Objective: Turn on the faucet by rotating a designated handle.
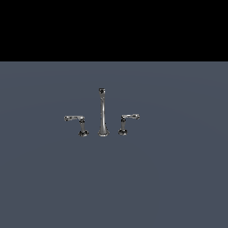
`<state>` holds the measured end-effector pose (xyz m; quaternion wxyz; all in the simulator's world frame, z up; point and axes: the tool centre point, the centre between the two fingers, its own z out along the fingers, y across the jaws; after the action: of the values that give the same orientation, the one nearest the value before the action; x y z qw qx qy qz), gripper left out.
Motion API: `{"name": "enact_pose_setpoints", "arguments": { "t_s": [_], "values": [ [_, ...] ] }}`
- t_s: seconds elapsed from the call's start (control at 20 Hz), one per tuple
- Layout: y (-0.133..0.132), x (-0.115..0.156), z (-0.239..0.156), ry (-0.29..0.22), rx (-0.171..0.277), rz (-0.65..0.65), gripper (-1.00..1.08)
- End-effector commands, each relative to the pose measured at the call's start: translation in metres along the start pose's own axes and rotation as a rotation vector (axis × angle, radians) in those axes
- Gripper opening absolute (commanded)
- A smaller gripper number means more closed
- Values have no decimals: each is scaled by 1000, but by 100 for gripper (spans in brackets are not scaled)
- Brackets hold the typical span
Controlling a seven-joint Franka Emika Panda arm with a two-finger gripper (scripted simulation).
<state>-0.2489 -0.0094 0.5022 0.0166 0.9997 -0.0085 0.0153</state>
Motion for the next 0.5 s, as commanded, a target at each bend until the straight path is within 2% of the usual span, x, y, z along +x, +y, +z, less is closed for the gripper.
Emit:
{"name": "enact_pose_setpoints", "arguments": {
  "t_s": [0.0,0.45],
  "values": [
    [0,0,0,0,0,0,-100],
    [-6,9,14,-2,0,49,-100]
  ]
}}
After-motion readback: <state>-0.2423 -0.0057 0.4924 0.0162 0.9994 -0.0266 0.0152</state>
